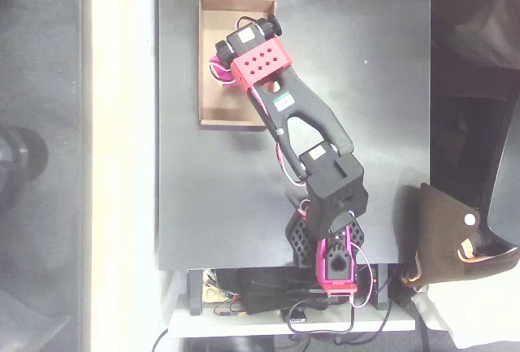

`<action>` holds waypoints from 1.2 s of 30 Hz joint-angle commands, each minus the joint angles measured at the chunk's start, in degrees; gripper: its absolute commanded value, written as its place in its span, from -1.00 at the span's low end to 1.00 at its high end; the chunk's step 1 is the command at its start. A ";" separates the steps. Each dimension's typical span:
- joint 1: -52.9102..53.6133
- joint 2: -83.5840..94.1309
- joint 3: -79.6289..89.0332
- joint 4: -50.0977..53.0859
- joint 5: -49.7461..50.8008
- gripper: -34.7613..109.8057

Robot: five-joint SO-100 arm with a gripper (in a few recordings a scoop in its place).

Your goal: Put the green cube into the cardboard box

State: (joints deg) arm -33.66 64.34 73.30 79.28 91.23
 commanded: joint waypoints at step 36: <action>9.67 40.52 -1.76 -0.26 6.15 -0.07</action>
State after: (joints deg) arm -25.84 99.05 73.21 79.28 91.23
